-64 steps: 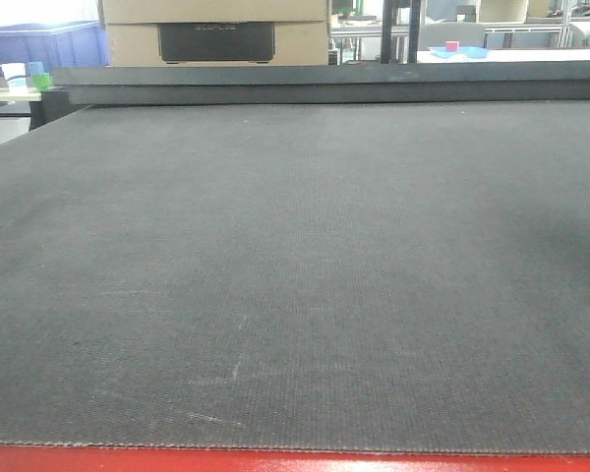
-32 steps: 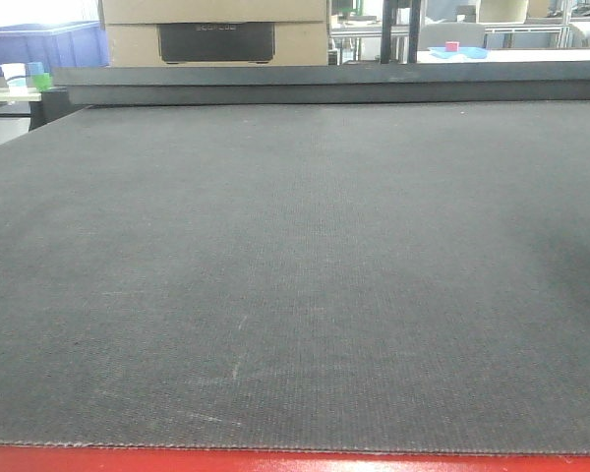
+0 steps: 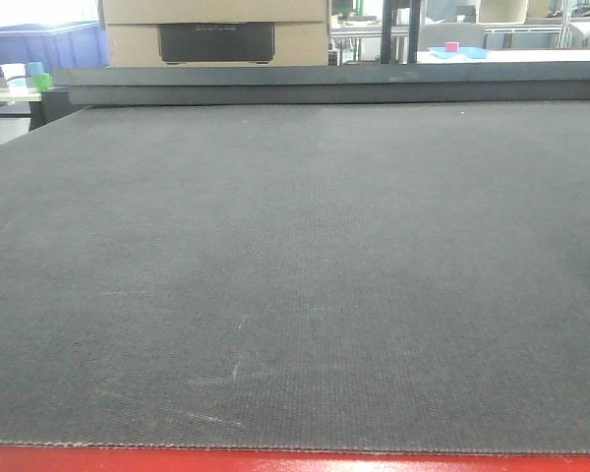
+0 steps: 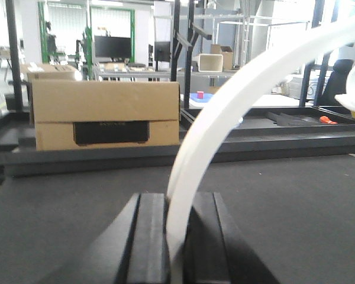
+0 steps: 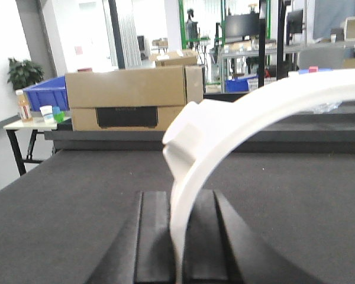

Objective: Grab PVC pipe and place in blue bin
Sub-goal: 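Turn the base away from the table holding both pieces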

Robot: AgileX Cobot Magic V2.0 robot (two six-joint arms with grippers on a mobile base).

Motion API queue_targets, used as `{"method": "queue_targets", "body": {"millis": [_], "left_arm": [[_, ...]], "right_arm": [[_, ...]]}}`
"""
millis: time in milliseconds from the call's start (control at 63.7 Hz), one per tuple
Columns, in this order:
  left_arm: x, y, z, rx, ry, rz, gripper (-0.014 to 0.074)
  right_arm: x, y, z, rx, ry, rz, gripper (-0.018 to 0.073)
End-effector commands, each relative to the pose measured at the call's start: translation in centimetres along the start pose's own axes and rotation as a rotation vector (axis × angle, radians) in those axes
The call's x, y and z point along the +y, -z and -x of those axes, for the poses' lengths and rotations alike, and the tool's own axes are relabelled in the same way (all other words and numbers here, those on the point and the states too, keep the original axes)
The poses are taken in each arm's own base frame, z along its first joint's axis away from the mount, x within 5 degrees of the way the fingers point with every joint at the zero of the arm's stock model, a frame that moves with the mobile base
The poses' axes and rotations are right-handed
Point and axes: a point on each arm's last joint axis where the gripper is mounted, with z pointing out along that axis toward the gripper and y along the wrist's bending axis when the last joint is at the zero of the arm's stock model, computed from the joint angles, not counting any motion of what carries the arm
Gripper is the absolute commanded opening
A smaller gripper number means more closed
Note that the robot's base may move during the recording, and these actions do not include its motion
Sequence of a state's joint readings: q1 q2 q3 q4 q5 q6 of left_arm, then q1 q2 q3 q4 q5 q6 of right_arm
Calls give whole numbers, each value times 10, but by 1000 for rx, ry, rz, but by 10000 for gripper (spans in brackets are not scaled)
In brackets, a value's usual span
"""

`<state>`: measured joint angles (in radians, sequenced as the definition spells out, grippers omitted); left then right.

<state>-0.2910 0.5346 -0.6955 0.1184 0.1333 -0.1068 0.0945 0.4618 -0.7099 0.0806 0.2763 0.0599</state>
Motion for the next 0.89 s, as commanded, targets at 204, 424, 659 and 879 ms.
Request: {"method": "queue_targets", "body": {"millis": [204, 424, 659, 879], "left_arm": [[0, 3, 1, -4, 7, -4, -111], [0, 3, 1, -7, 7, -5, -111], [0, 3, 1, -7, 7, -5, -111], [0, 3, 1, -7, 7, -5, -111]], "right_arm": [[0, 4, 3, -44, 13, 1, -168], [0, 4, 3, -44, 13, 1, -168], [0, 4, 3, -44, 13, 1, -168], [0, 4, 3, -44, 13, 1, -168]]}}
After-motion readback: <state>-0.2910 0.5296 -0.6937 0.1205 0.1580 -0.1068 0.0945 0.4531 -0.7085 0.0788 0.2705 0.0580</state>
